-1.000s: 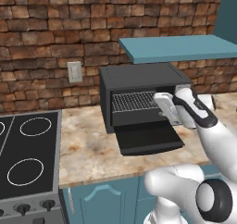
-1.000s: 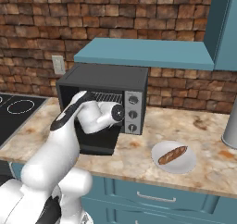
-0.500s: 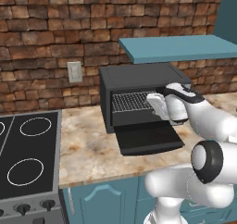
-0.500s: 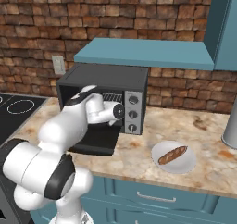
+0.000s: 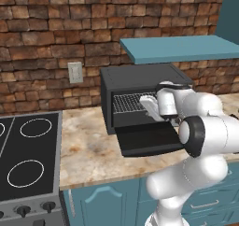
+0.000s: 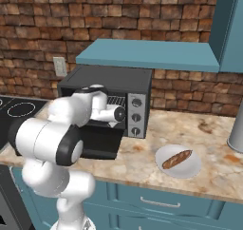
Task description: Pull the toaster oven rack outwards. Pick up the baguette from the plate and place it on the toaster oven rack. Close the toaster oven door fully and set the temperature to the lowest setting.
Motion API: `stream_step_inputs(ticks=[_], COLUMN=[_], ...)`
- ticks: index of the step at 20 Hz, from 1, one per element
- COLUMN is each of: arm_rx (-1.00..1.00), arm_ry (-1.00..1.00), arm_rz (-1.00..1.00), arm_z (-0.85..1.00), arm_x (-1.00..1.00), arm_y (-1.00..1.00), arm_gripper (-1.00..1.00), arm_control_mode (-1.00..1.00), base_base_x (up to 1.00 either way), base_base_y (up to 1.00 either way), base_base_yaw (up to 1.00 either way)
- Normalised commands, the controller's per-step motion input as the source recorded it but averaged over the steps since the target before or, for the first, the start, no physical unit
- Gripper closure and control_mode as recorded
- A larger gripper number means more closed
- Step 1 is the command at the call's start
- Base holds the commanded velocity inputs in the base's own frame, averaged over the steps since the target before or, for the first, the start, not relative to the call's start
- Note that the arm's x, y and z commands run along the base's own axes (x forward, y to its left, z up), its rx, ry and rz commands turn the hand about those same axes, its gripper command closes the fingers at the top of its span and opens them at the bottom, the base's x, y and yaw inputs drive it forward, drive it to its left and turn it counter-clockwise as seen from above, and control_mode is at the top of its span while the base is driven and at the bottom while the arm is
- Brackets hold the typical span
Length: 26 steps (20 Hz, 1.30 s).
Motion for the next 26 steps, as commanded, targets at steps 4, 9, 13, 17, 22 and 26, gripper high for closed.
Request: stream_step_inputs(ticks=[4, 9, 13, 17, 22, 26], arm_rx=[0.0, 0.0, 0.0, 0.0, 0.0, 0.0], arm_ry=[0.0, 0.0, 0.0, 0.12, 0.29, 0.32], arm_rz=[-0.01, -0.01, -0.03, -0.03, -0.03, -0.05], arm_z=[-0.21, -0.16, -0.18, -0.13, -0.23, -0.36], arm_x=[0.37, 0.44, 0.34, -0.14, -0.57, -0.86], arm_y=[0.1, 0.05, 0.09, 0.0, 0.0, 0.0], arm_gripper=[-1.0, -1.0, 1.0, 1.0, 1.0, 1.0], arm_control_mode=[-1.0, -1.0, -1.0, -1.0, -1.0, -1.0], base_base_x=[0.0, 0.0, 0.0, 0.0, 0.0, 0.0], base_base_y=[0.0, 0.0, 0.0, 0.0, 0.0, 0.0], base_base_yaw=[0.0, 0.0, 0.0, 0.0, 0.0, 0.0])
